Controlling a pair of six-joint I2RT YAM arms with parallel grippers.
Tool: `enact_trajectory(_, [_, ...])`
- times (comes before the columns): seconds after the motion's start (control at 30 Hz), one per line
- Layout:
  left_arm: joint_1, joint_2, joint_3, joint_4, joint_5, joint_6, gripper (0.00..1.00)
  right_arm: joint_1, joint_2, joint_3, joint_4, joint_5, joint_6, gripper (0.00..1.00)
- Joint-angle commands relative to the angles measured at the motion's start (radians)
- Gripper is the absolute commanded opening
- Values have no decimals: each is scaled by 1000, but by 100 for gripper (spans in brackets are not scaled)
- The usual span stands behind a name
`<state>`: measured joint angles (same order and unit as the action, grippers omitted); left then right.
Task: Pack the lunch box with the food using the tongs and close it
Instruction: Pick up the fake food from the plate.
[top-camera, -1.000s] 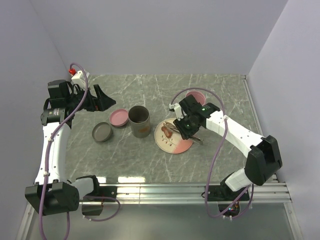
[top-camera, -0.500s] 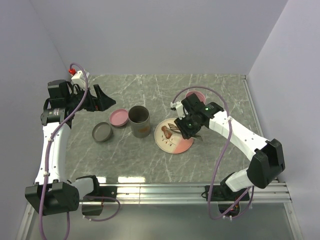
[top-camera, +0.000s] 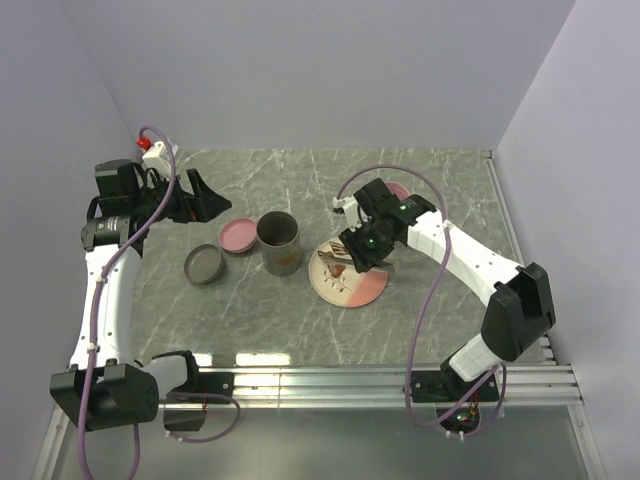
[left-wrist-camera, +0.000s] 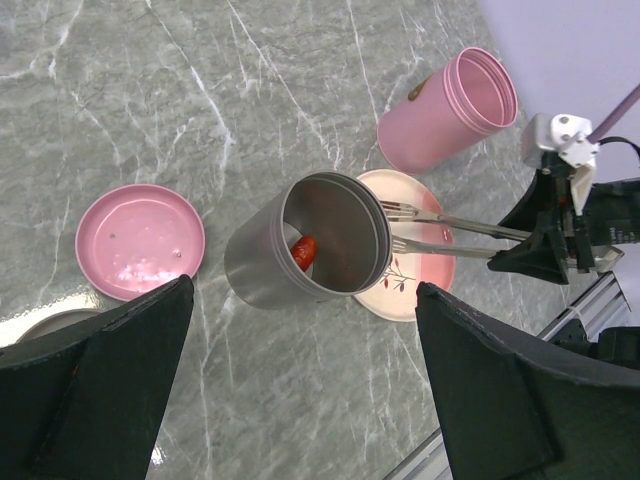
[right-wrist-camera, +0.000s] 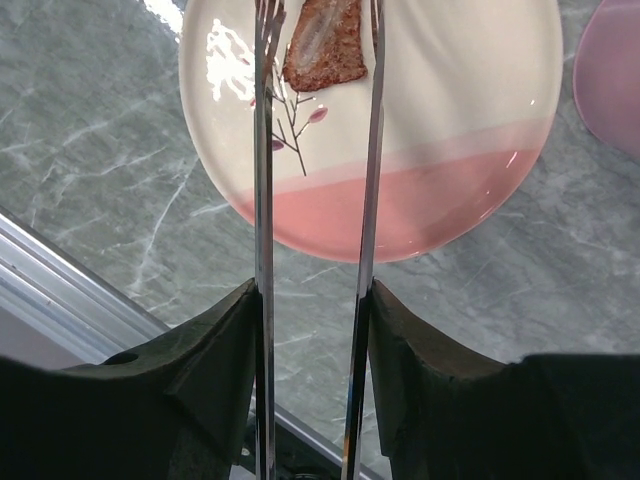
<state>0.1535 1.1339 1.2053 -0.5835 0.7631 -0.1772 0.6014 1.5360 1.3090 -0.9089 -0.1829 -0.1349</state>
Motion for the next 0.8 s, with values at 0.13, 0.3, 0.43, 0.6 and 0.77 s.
enact_trajectory(0.13, [4, -14, 8, 34, 10, 7, 99, -6, 32, 41, 18, -13, 8, 52])
enact_trajectory(0.3, [4, -8, 8, 37, 15, 5, 99, -5, 53, 50, 24, -15, 9, 53])
enact_trajectory(0.43, [3, -6, 13, 34, 13, 8, 99, -5, 69, 56, 28, -9, 9, 53])
enact_trajectory(0.6, [3, -5, 11, 36, 13, 7, 99, -3, 85, 62, 31, -15, 11, 52])
enact_trajectory(0.77, [3, -6, 11, 34, 10, 7, 99, -6, 81, 61, 33, -15, 11, 48])
